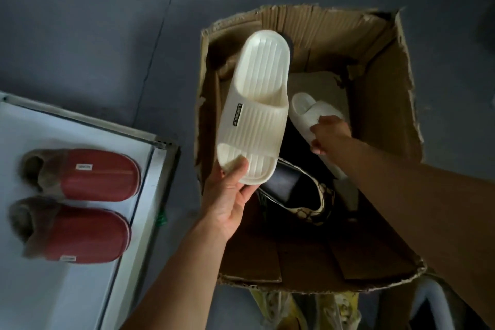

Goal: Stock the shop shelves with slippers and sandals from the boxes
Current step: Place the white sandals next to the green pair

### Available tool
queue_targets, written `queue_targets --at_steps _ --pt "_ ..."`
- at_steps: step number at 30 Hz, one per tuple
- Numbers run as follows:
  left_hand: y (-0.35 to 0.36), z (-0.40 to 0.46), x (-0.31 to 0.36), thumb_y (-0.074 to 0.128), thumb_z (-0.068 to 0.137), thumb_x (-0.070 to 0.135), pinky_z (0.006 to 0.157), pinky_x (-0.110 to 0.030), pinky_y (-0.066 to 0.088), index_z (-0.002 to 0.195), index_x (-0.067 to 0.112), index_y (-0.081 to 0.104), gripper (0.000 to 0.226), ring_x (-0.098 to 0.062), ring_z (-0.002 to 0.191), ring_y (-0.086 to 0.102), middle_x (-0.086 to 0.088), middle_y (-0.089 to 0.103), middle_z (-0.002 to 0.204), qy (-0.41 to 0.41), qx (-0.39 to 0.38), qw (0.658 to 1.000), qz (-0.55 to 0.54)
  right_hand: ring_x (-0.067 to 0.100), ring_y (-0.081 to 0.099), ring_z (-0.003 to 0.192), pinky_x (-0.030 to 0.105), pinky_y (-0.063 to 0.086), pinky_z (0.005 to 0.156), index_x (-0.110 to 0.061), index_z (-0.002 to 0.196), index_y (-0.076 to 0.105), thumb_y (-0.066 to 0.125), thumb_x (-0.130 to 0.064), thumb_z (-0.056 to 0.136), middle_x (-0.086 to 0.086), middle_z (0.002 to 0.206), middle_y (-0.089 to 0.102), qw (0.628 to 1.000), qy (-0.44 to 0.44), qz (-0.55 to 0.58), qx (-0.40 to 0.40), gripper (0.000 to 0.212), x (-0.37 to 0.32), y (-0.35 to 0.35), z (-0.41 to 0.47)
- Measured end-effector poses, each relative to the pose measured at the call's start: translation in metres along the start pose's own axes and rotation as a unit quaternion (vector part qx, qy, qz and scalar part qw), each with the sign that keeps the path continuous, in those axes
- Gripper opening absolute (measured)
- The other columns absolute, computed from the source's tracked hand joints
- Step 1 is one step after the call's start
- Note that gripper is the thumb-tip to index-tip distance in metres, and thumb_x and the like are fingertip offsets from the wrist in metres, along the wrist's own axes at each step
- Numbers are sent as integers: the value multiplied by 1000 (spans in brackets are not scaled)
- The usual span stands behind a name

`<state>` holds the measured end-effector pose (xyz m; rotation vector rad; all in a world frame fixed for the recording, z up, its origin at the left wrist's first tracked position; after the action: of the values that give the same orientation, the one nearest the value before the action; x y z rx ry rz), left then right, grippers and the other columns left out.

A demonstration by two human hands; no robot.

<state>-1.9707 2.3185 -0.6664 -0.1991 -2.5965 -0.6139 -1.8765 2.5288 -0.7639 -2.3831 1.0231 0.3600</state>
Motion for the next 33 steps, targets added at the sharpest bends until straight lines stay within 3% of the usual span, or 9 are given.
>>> queue_targets --at_steps 3,5,10,13,16,21,25,29,33 --pt "-11 16 -10 66 75 7 89 -43 57 137 17 51 65 -27 121 60 -9 62 132 -9 11 1000 -10 23 69 69 30 57 48 -16 138 41 62 -11 87 14 111 62 985 35 167 -23 56 -2 9 7" --pt "-17 19 -14 65 76 7 89 -43 57 136 18 52 63 -26 120 60 -8 63 131 -16 20 1000 -15 21 69 73 34 60 61 -12 137 41 64 -12 86 11 92 64 981 48 184 -23 56 0 14 3" --pt "-11 4 -12 68 75 9 92 -46 55 135 18 53 62 -28 120 61 -10 62 132 -27 34 999 -14 27 64 71 45 57 82 -12 94 55 62 -16 90 11 76 59 973 47 223 23 9 7 -1 -31" --pt "6 -14 0 66 78 7 93 -48 54 133 16 54 58 -31 120 60 -12 62 132 -28 19 999 -27 30 71 68 45 60 74 -5 106 53 63 -23 88 17 82 69 971 42 230 45 27 10 -20 -60" --pt "27 -37 21 64 79 6 93 -48 53 134 17 52 57 -32 119 61 -11 63 131 -21 12 999 -45 32 70 63 32 56 51 -7 112 46 58 -30 92 23 88 70 970 20 240 38 32 -1 -38 -97" --pt "60 -88 62 60 86 6 86 -44 57 133 20 53 49 -30 117 62 -11 65 127 -22 38 996 -82 19 57 57 29 52 54 0 97 57 54 -39 94 15 75 59 984 -126 127 -9 39 -41 -76 -174" --pt "71 -139 96 63 82 9 80 -39 60 134 18 52 54 -27 109 67 -11 67 124 -1 30 995 -90 8 44 58 24 40 56 2 72 43 57 -51 85 4 65 43 959 -274 31 -61 57 -67 -109 -236" --pt "73 -190 118 59 89 6 83 -40 59 137 18 50 49 -28 112 66 -11 66 126 35 3 997 -75 2 33 48 9 30 47 -7 65 36 61 -38 91 -8 55 33 932 -346 -12 -104 47 -105 -132 -294" --pt "79 -247 122 57 91 7 89 -41 56 136 17 51 46 -28 115 64 -11 64 128 61 -12 996 -69 -2 45 50 8 37 50 -9 66 46 60 -41 89 -17 52 46 908 -381 -67 -159 42 -134 -160 -355"
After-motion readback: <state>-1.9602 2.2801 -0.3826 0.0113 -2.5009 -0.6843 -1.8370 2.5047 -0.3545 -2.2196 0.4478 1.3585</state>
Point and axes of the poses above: each hand's wrist, its own z-axis towards the middle knuckle, its own y-axis out of the palm, x = y × z, the point moved 1 cm from there along z, towards the middle knuckle
